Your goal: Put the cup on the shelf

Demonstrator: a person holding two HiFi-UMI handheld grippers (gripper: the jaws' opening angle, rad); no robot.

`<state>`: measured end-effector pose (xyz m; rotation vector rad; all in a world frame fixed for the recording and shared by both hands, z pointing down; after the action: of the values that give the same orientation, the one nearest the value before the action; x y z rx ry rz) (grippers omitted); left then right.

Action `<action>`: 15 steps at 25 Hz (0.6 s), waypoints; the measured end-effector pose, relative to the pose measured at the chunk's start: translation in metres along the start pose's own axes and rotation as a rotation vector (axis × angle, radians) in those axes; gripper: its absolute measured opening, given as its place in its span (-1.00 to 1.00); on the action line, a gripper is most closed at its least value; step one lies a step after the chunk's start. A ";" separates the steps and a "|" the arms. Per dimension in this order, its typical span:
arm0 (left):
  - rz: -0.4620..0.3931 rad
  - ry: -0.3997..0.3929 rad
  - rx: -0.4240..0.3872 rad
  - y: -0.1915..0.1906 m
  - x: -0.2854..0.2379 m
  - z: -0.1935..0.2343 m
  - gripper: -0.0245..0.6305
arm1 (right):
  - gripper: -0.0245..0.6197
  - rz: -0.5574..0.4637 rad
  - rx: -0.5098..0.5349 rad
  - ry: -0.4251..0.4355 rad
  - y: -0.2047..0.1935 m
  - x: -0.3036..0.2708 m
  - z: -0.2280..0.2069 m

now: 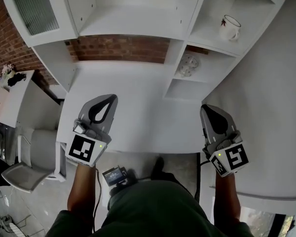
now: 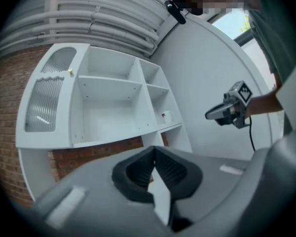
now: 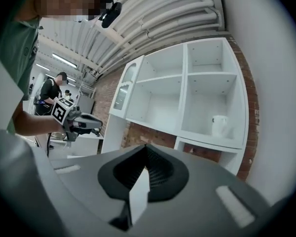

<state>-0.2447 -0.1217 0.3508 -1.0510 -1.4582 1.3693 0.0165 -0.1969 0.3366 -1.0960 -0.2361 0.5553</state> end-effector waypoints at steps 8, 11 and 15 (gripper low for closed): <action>0.033 0.011 0.003 -0.003 0.059 0.003 -0.92 | -0.91 0.006 -0.044 0.087 0.007 0.009 0.064; 0.041 0.010 0.009 -0.005 0.075 0.003 -0.92 | -0.91 0.009 -0.060 0.099 0.010 0.011 0.081; 0.059 0.011 0.022 -0.012 0.093 0.005 -0.92 | -0.91 0.028 -0.085 0.128 0.012 0.011 0.103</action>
<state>-0.2754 -0.0345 0.3656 -1.0938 -1.4108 1.4157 -0.0240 -0.1070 0.3718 -1.2143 -0.1334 0.5014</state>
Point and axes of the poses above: the fingertips, and each gripper's own axes: x backward along the fingers, z to its left, y out of its top, the point moved 4 cm from there along x, backward along the fingers, and after that the axes turned 13 degrees about x, right-handed, at the moved point
